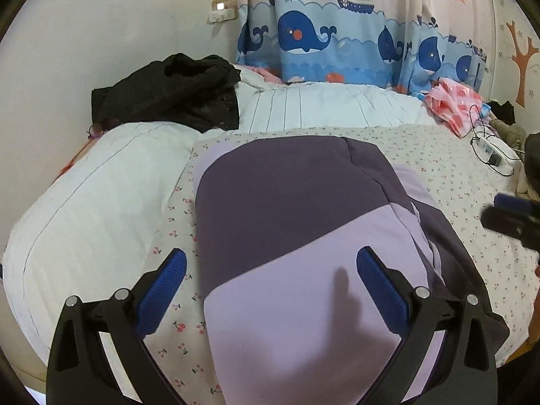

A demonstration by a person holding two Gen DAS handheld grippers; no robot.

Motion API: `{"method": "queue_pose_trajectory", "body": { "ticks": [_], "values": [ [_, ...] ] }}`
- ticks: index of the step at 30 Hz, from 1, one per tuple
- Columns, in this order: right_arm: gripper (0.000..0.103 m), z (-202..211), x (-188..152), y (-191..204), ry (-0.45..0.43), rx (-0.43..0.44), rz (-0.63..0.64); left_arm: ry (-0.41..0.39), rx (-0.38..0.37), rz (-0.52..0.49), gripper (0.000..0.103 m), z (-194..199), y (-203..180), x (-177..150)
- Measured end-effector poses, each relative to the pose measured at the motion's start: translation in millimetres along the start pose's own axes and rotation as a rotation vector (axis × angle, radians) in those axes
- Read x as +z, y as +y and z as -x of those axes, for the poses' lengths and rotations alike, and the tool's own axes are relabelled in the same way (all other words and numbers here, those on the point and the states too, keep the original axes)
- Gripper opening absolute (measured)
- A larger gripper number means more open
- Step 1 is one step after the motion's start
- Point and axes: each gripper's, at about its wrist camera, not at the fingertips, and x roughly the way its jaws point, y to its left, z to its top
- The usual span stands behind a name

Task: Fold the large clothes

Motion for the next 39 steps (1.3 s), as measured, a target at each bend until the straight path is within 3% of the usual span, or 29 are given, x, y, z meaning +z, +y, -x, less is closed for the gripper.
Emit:
{"method": "queue_pose_trajectory", "body": {
  "ticks": [4,8,10,16,21,39],
  "values": [
    [0.097,-6.1,-3.5,37.2,0.012,-0.097,0.045,0.016,0.020,0.071,0.097,-1.5,11.9,-0.2],
    [0.097,-34.8,2.2,54.8,0.020,-0.108,0.052,0.030,0.048,0.154,0.097,-0.5,26.3,-3.1],
    [0.097,-41.1,3.4,62.7,0.023,-0.153,0.081,0.052,0.057,0.185,0.097,-3.8,32.6,-3.5],
    [0.097,-63.8,-3.0,72.6,0.024,-0.152,0.135,0.120,-0.014,0.216,0.097,-11.5,41.1,-8.3],
    [0.097,-64.1,-3.7,76.9,0.027,-0.152,0.158,0.087,0.009,0.181,0.097,-3.0,38.6,-5.4],
    [0.097,-65.2,-5.2,74.9,0.040,-0.138,0.154,0.112,-0.004,0.161,0.097,-7.4,35.3,-5.3]
  ]
}}
